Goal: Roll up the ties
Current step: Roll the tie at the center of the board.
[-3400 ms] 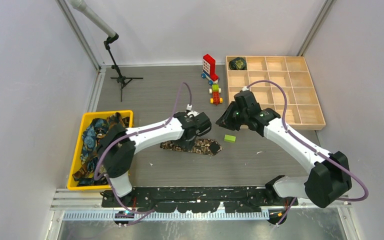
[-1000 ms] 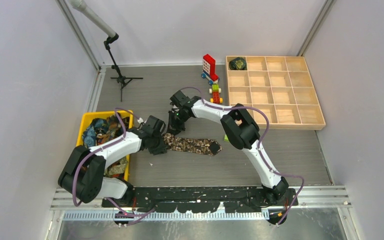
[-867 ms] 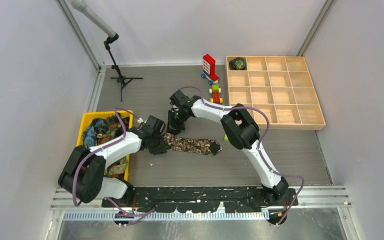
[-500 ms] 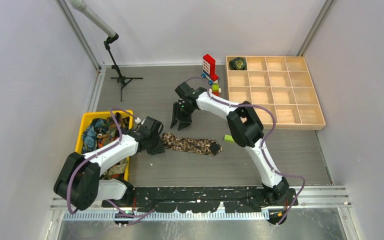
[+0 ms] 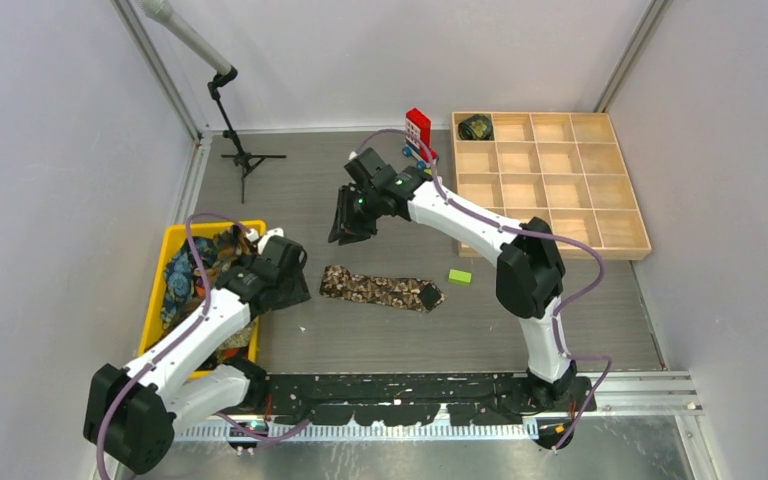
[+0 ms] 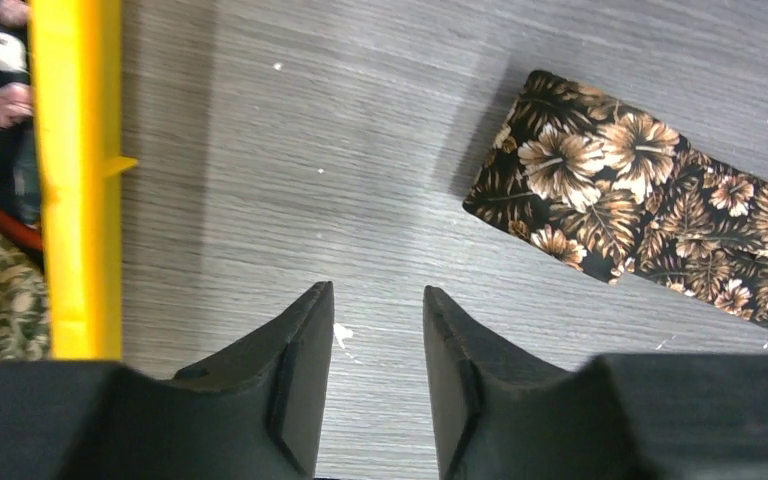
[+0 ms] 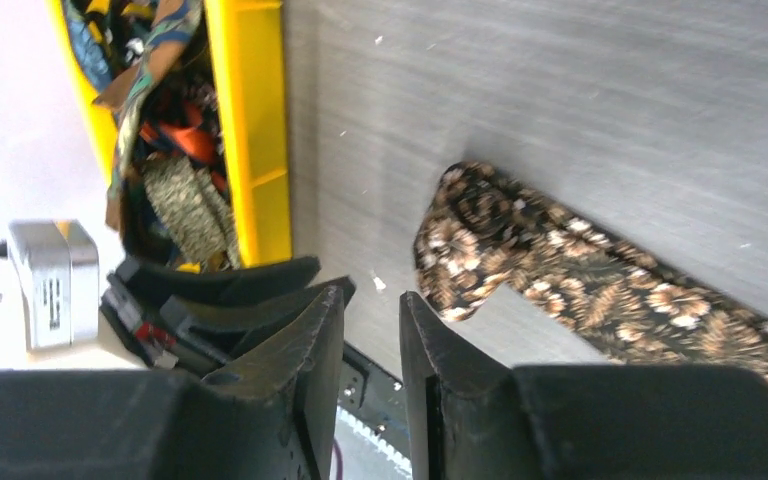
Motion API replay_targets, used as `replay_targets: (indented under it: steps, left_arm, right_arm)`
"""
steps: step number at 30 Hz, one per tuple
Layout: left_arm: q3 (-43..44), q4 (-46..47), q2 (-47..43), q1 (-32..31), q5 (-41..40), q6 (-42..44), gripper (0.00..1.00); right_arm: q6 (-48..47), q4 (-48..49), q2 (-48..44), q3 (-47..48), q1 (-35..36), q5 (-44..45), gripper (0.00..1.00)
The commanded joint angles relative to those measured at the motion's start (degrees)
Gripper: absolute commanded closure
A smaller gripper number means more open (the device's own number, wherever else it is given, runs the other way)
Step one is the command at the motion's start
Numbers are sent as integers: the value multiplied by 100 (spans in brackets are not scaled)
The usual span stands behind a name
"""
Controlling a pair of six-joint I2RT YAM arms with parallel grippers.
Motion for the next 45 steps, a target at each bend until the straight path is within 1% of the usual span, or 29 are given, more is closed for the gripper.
replay_targets:
  steps: [1, 3, 5, 8, 10, 17, 23, 32, 37, 45]
  left_arm:
    - [260, -81, -173, 216, -252, 487, 54]
    - [260, 51, -249, 311, -114, 615, 49]
    - [276, 144, -279, 417, 4, 730, 47]
    - [278, 275, -360, 536, 175, 934, 41]
    - [259, 374, -432, 607, 275, 1058, 38]
    - [204, 607, -570, 736, 582, 1239, 37]
    - [159, 754, -623, 740, 755, 1247, 36]
    - [-3, 1104, -519, 749, 1217, 1396, 23]
    - [-31, 1165, -429, 749, 1299, 1427, 21]
    - [-86, 1432, -149, 758, 1696, 1434, 20]
  right_arm:
    - [366, 540, -269, -350, 283, 94, 70]
    - [462, 683, -273, -475, 358, 107, 73]
    - [536, 808, -252, -598, 409, 111, 77]
    - [574, 918, -210, -739, 434, 104, 80]
    - [568, 983, -180, -837, 435, 103, 82]
    - [472, 1063, -78, -1075, 438, 96, 87]
    - [461, 1232, -41, -1277, 441, 48, 88]
    - [360, 1313, -53, -1558, 438, 64, 89]
    - [325, 1337, -57, -1793, 434, 74, 90]
    - [269, 1335, -140, -1980, 386, 138, 91]
